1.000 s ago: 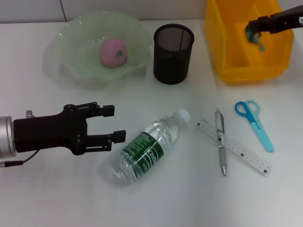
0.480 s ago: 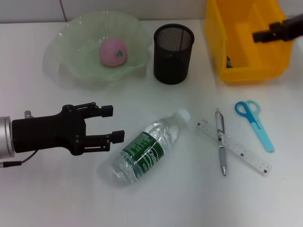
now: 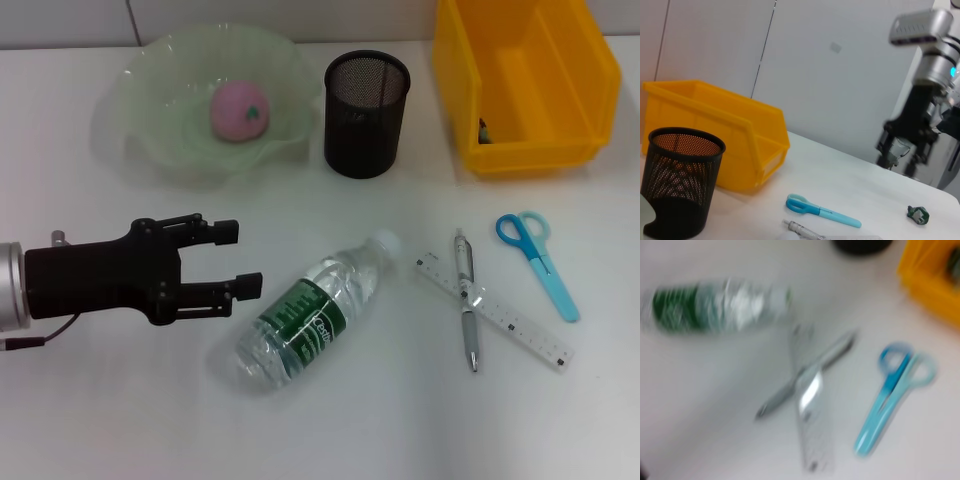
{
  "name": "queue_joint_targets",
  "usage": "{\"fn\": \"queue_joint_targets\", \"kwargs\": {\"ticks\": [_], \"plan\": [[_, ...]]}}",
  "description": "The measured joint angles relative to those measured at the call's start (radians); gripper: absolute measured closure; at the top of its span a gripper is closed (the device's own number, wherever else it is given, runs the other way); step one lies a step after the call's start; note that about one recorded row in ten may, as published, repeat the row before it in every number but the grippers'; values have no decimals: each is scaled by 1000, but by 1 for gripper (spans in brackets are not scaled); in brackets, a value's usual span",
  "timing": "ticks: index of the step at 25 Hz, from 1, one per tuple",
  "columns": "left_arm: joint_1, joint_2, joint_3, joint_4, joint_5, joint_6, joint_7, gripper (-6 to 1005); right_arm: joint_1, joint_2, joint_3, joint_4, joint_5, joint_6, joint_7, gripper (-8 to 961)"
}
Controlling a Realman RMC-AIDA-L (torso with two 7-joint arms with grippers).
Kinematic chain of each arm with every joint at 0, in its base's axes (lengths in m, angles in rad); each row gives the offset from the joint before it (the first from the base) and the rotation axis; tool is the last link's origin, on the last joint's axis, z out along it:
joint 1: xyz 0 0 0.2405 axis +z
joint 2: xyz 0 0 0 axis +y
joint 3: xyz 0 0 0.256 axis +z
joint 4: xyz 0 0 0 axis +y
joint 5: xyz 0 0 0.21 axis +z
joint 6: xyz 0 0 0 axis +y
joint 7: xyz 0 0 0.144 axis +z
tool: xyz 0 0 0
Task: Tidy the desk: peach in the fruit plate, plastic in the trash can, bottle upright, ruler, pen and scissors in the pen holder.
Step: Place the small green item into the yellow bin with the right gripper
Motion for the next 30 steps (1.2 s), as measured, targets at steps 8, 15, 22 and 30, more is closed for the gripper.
{"fn": "queue_joint_targets", "kwargs": {"ticks": [8,15,22,30], "plan": [[-17,0,3,1,0,-2,0,248,-85,62,-77,-15,-116,6,-43,290],[-25,0,5,0,0,-4,0,251,-94,82,-89,-18,-244,22,-49,291],[-25,-1,5,0,0,-6,0,255,-114,75,-146,-24,-253,36,-25,291],[-22,-4,6,0,0,-6,0,258,-130,68,-170,-8,-255,59,-17,290]]}}
